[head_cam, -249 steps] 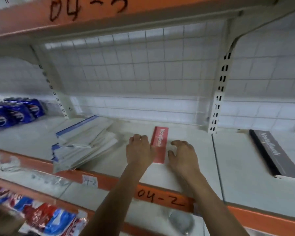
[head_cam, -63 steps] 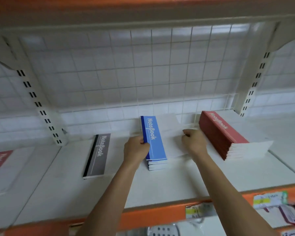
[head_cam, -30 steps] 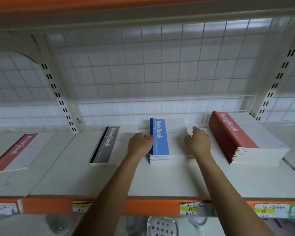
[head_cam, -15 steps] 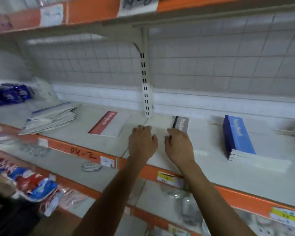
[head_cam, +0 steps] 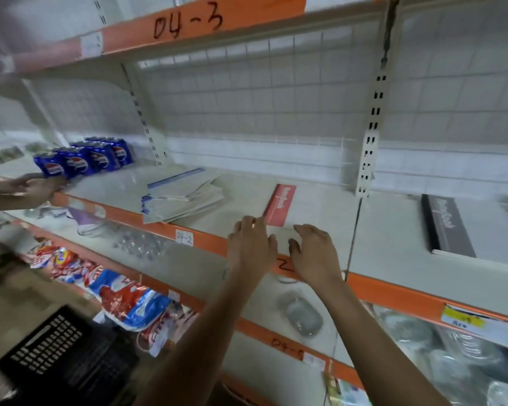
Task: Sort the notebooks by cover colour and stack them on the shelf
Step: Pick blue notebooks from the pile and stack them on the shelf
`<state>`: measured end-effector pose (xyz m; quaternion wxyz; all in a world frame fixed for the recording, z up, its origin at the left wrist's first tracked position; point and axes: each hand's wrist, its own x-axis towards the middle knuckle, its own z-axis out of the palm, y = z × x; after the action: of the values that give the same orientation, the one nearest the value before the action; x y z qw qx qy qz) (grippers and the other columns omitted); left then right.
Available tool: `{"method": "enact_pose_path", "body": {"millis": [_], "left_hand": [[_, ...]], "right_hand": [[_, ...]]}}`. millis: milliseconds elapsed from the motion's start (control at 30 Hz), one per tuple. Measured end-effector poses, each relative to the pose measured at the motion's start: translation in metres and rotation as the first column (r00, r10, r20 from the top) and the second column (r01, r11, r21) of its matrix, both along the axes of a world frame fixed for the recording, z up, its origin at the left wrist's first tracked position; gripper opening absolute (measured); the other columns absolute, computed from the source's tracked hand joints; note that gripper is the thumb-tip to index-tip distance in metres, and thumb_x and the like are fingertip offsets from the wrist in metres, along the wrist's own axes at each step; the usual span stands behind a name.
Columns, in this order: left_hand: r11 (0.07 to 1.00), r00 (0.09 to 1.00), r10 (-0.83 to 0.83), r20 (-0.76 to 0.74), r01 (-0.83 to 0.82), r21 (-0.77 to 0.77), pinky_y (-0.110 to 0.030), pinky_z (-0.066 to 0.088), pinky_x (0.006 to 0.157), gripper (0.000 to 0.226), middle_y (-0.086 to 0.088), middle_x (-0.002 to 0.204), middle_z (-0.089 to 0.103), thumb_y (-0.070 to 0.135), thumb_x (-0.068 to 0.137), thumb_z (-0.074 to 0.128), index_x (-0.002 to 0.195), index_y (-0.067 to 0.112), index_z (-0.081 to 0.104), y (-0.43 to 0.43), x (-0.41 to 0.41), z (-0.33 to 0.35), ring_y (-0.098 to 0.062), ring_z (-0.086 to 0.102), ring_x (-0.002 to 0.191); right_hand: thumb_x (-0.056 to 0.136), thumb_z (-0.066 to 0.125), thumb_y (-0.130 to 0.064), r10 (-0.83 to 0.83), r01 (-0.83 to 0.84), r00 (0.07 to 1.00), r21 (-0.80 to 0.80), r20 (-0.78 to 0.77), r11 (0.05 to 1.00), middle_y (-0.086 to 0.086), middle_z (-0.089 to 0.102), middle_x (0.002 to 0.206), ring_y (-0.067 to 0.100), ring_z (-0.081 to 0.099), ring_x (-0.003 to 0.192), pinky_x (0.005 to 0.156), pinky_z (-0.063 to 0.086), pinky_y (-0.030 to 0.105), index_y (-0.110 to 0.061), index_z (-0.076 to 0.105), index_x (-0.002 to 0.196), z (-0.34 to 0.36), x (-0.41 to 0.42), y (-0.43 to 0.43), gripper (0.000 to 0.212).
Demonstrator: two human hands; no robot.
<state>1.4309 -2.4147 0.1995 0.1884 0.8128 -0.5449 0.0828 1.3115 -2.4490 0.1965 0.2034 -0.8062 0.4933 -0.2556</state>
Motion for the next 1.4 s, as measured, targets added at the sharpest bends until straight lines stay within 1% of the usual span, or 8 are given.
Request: {"method": "enact_pose_path", "body": {"millis": [267, 433, 800, 967, 1067, 1167, 1267, 1400], "left_hand": [[0.999, 0.999, 0.045, -0.012, -0.045, 0.014, -0.038, 0.035, 0.105, 0.051, -0.009, 0.149, 0.033, 0.034, 0.095, 0.045, 0.142, 0.015, 0.035, -0.023, 0.074, -0.002, -0.025, 0.034, 0.135], [0.995, 0.995, 0.099, -0.011, -0.099, 0.029, -0.037, 0.030, 0.110, 0.049, -0.015, 0.152, 0.025, 0.031, 0.097, 0.042, 0.142, 0.011, 0.034, -0.049, 0.127, 0.008, -0.029, 0.028, 0.139], [0.977, 0.978, 0.205, -0.029, -0.203, 0.068, -0.040, 0.032, 0.109, 0.044, -0.019, 0.150, 0.028, 0.029, 0.097, 0.040, 0.136, 0.009, 0.036, -0.101, 0.219, 0.001, -0.031, 0.033, 0.135], [0.965, 0.976, 0.214, -0.029, -0.207, 0.164, -0.045, 0.027, 0.112, 0.053, -0.026, 0.150, 0.023, 0.035, 0.096, 0.042, 0.138, 0.005, 0.033, -0.126, 0.262, 0.001, -0.037, 0.027, 0.138], [0.924, 0.960, 0.265, -0.092, -0.225, 0.308, -0.049, 0.013, 0.115, 0.064, -0.030, 0.153, 0.009, 0.040, 0.096, 0.038, 0.147, 0.006, 0.019, -0.141, 0.288, 0.003, -0.041, 0.011, 0.142], [0.884, 0.957, 0.283, -0.057, -0.238, 0.403, -0.049, 0.022, 0.111, 0.069, -0.027, 0.150, 0.022, 0.048, 0.096, 0.035, 0.147, 0.004, 0.019, -0.145, 0.299, 0.003, -0.040, 0.024, 0.137], [0.927, 0.978, 0.178, 0.107, -0.204, 0.316, -0.044, 0.034, 0.103, 0.053, -0.016, 0.141, 0.041, 0.038, 0.096, 0.040, 0.136, 0.003, 0.040, -0.143, 0.290, 0.007, -0.032, 0.038, 0.130], [0.939, 0.971, -0.050, 0.233, -0.033, 0.341, -0.039, 0.041, 0.095, 0.032, -0.013, 0.129, 0.051, 0.020, 0.097, 0.039, 0.120, 0.007, 0.057, -0.141, 0.262, 0.014, -0.031, 0.048, 0.119]], "right_hand": [[0.094, 0.047, -0.019, 0.033, -0.036, 0.998, 0.041, 0.055, 0.999, 0.012, 0.055, 0.130, 0.029, 0.049, 0.119, 0.097, 0.040, 0.032, -0.007, 0.052, 0.128, 0.004, 0.077, -0.026, 0.036], [0.095, 0.048, -0.020, 0.106, -0.112, 0.992, 0.083, 0.067, 0.990, 0.008, 0.048, 0.140, 0.025, 0.042, 0.130, 0.109, 0.029, 0.030, -0.010, 0.047, 0.135, 0.008, 0.130, -0.058, 0.042], [0.095, 0.049, -0.022, 0.150, -0.156, 0.988, 0.162, 0.048, 0.975, 0.005, 0.046, 0.141, 0.021, 0.043, 0.129, 0.107, 0.031, 0.028, -0.015, 0.045, 0.136, 0.002, 0.200, -0.094, 0.042], [0.095, 0.048, -0.022, 0.099, -0.106, 0.994, 0.181, 0.045, 0.978, 0.005, 0.046, 0.141, 0.021, 0.045, 0.127, 0.105, 0.032, 0.027, -0.015, 0.045, 0.137, 0.002, 0.221, -0.105, 0.043], [0.095, 0.048, -0.023, 0.054, -0.064, 0.997, 0.211, 0.054, 0.975, 0.005, 0.045, 0.141, 0.021, 0.044, 0.127, 0.105, 0.032, 0.026, -0.016, 0.044, 0.137, 0.002, 0.233, -0.111, 0.043], [0.095, 0.048, -0.024, 0.011, -0.032, 0.996, 0.223, 0.092, 0.974, 0.006, 0.048, 0.138, 0.020, 0.047, 0.125, 0.102, 0.034, 0.024, -0.015, 0.044, 0.136, 0.001, 0.245, -0.116, 0.042], [0.097, 0.045, -0.027, -0.059, 0.013, 0.982, 0.248, 0.178, 0.969, 0.006, 0.056, 0.130, 0.021, 0.053, 0.118, 0.094, 0.038, 0.024, -0.012, 0.050, 0.132, 0.000, 0.260, -0.121, 0.038], [0.096, 0.036, -0.047, -0.229, 0.072, 0.909, 0.409, 0.348, 0.909, 0.010, 0.067, 0.102, 0.023, 0.062, 0.095, 0.088, 0.048, 0.034, -0.007, 0.063, 0.102, 0.001, 0.275, -0.121, 0.049]]}}
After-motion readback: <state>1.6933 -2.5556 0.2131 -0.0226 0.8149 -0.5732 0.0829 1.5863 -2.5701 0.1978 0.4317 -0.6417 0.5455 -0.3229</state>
